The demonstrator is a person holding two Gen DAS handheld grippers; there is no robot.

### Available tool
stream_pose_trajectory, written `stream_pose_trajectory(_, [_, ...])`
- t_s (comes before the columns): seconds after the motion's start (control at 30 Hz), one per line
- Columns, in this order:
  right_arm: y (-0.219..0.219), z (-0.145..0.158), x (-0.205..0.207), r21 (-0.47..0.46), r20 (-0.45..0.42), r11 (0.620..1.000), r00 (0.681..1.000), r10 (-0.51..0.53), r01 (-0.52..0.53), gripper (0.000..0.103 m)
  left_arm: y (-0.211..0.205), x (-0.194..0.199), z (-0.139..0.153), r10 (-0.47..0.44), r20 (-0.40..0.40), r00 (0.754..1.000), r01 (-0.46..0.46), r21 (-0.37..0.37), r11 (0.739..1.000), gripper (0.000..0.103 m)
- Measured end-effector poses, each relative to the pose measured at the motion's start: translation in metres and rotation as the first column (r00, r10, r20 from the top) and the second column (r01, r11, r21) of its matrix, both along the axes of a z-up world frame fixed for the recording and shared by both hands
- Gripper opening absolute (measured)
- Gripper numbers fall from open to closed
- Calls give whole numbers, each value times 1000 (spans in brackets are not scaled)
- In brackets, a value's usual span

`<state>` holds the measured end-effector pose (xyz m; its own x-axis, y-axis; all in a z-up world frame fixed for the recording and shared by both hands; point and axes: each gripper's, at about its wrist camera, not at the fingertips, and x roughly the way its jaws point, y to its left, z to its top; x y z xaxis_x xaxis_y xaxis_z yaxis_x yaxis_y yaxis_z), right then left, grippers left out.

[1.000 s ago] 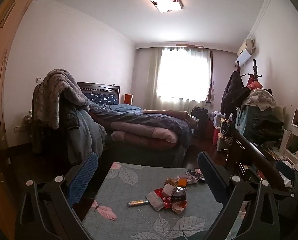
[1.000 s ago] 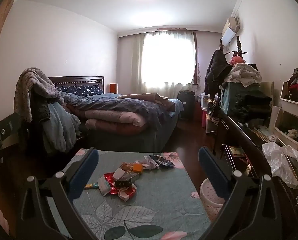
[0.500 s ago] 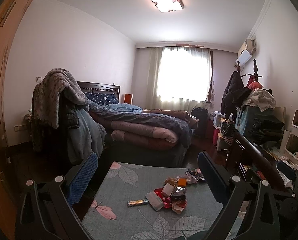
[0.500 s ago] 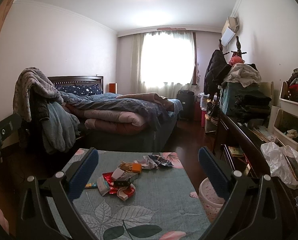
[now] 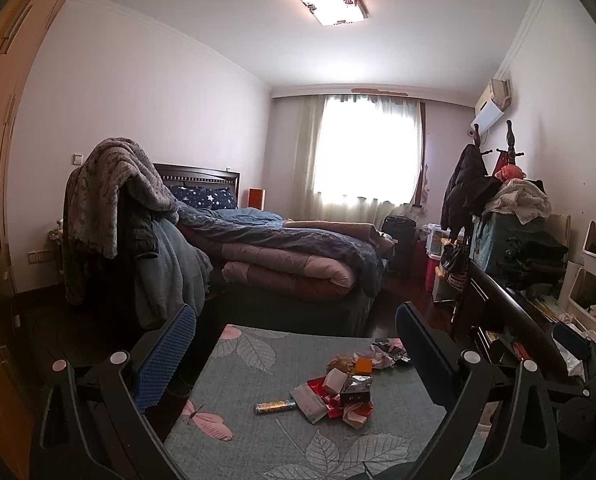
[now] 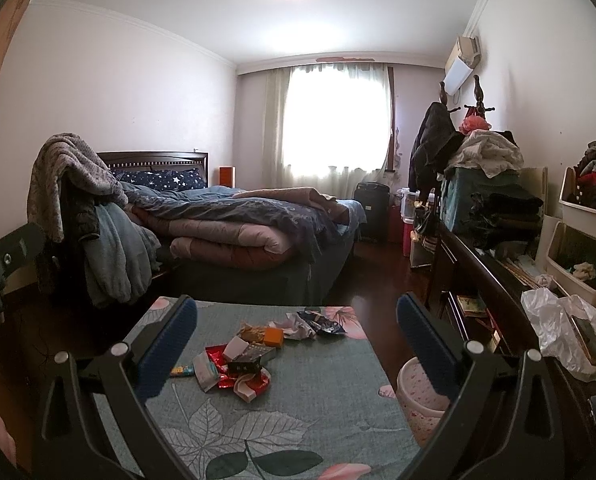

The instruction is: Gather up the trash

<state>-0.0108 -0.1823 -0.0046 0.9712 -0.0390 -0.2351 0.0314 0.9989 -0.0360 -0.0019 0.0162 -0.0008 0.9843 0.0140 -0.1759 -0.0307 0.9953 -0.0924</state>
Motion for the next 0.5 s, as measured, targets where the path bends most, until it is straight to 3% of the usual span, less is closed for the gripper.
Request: stream_pose_trajectory(0.5, [0,1,-1,-5,3,1000,1000,-2,2,100,0,0,0,-1,3,1000,1,0,1000,99])
